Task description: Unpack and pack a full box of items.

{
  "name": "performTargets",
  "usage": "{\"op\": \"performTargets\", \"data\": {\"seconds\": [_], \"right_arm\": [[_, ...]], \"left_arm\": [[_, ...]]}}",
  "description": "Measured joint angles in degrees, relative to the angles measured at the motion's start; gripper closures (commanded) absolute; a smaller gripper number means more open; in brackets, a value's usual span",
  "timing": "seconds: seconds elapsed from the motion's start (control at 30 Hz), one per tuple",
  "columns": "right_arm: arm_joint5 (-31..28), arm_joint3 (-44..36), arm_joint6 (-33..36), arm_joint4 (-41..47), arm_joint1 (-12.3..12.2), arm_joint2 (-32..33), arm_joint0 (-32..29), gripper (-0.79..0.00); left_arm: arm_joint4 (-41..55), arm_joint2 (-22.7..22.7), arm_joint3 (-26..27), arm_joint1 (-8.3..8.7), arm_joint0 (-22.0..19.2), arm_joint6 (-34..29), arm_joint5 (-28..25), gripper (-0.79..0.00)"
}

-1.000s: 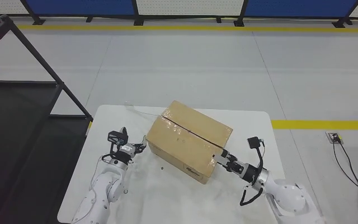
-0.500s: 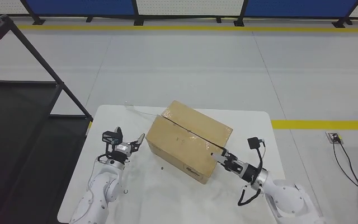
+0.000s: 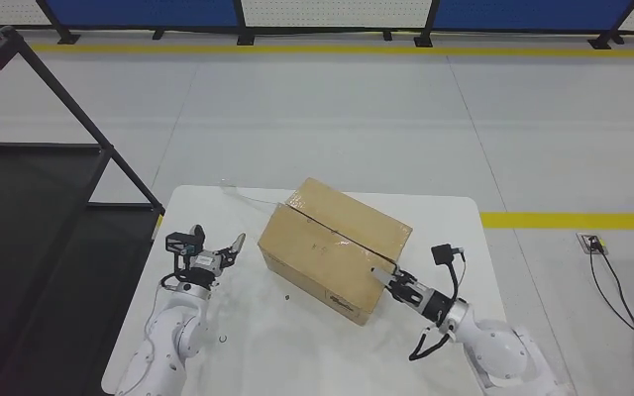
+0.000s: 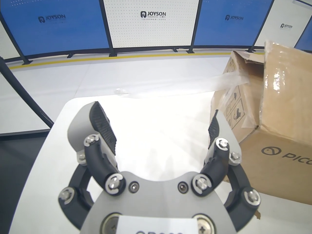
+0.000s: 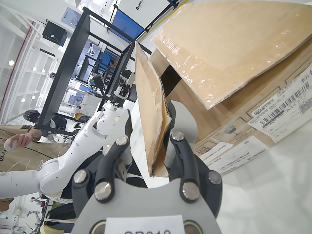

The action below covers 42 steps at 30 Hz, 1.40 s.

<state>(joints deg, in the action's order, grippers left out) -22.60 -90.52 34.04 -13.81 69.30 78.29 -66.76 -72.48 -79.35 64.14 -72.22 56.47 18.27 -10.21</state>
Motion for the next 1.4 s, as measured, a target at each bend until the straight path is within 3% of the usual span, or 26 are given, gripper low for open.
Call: {"op": "performTargets", "data": {"seconds": [0.13, 0.83, 1.3, 1.33, 1.4], "right_arm": [[0.0, -0.2, -0.5, -0.5, -0.1, -0.3, -0.2, 0.0], [-6.4, -1.3, 4.5, 3.4, -1.5, 2.2, -2.7, 0.0], [-9.1, -1.9, 6.5, 4.0, -2.4, 2.5, -3.8, 0.0], [-9.2, -1.9, 6.5, 3.9, -2.5, 2.5, -3.8, -0.219], [-9.2, -2.0, 6.5, 3.3, -2.6, 2.7, -4.0, -0.566]], "left_arm": [[0.1, -0.4, 0.3, 0.08, 0.3, -0.3, -0.1, -0.785], [-5.8, 1.2, 0.2, 0.53, 1.2, -0.9, -3.5, -0.785], [-6.8, 3.4, -1.8, 0.06, 0.3, -0.7, -2.6, -0.785], [-6.8, 3.7, -2.1, -0.01, 0.2, -0.7, -2.6, -0.785], [-7.0, 4.1, -2.4, -0.12, -0.1, -0.6, -2.6, -0.785]]}}
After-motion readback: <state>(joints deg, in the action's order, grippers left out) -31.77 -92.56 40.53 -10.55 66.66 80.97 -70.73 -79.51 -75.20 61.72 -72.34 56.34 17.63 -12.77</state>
